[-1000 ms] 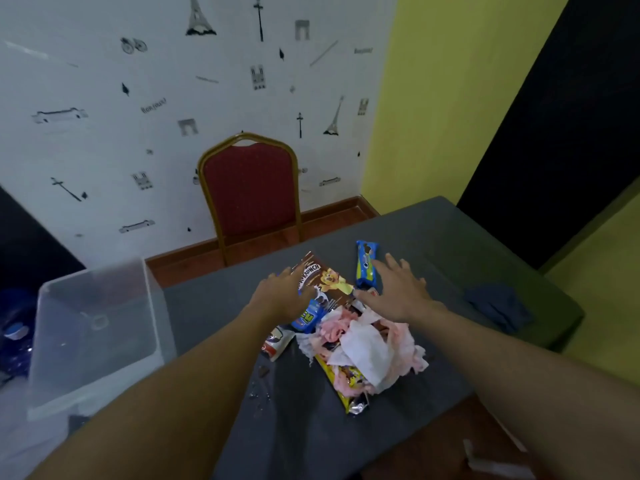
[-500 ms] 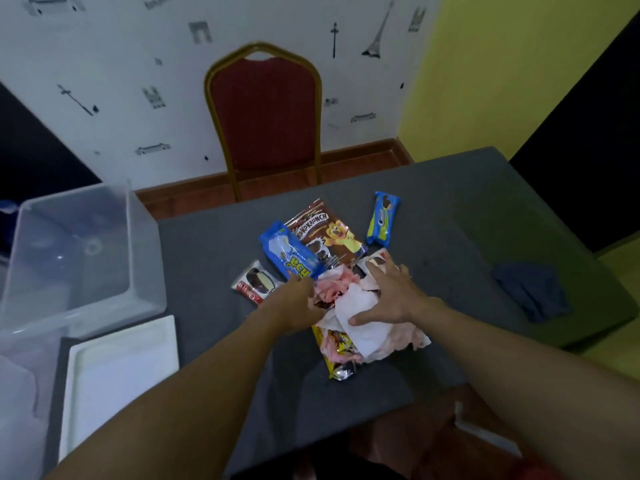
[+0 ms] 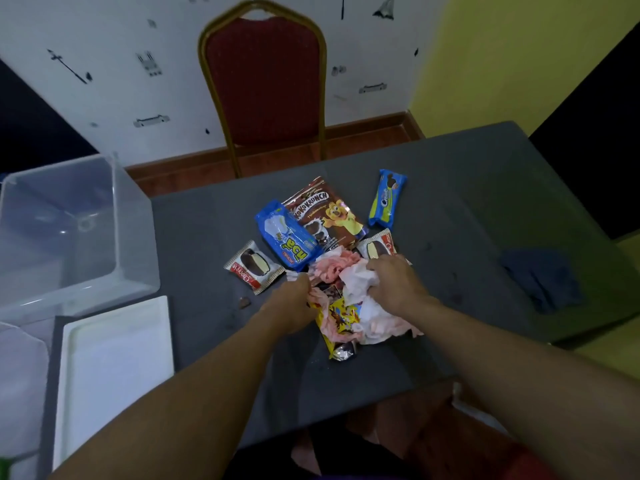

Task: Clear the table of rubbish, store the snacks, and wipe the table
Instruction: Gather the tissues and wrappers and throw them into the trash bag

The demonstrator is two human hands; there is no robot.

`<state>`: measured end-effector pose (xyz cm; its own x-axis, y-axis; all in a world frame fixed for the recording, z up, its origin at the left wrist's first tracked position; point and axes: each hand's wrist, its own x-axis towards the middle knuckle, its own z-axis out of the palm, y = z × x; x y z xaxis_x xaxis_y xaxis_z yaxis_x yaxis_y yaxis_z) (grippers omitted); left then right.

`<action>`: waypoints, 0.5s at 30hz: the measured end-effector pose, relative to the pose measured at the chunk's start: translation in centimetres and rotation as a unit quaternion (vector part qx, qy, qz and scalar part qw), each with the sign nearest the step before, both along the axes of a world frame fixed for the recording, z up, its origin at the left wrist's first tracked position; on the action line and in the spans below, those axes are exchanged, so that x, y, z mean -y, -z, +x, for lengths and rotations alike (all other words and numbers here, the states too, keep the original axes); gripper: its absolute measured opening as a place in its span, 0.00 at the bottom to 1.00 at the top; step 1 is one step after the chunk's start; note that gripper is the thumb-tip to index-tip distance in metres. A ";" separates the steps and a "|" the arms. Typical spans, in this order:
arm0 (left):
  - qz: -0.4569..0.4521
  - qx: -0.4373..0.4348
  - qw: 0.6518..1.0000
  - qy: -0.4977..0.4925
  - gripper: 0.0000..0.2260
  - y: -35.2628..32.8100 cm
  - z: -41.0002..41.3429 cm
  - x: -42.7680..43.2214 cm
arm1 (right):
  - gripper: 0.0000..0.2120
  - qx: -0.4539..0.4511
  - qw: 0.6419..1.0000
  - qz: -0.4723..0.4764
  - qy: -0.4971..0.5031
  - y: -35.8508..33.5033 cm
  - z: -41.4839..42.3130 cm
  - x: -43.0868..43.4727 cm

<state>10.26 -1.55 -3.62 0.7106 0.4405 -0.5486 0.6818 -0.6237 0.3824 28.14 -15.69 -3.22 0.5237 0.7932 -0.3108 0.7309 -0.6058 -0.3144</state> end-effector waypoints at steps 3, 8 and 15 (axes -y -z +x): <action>-0.002 0.003 1.000 -0.014 0.15 0.0 0.2 0.2 | 0.15 -0.013 1.000 0.021 0.017 -1.2 0.0 -0.3; -0.014 0.022 0.998 -0.049 0.14 -0.2 0.4 0.2 | 0.17 -0.032 0.997 0.052 0.050 -2.1 0.6 -0.6; 0.000 0.044 0.996 -0.081 0.14 -0.5 -0.4 -0.7 | 0.31 -0.079 0.995 0.061 0.021 -1.2 0.0 -2.3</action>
<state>9.84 -0.81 -3.12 0.6753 0.5527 -0.4884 0.7375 -0.5082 0.4448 28.12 -13.40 -2.01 0.5095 0.8084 -0.2949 0.6406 -0.5852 -0.4972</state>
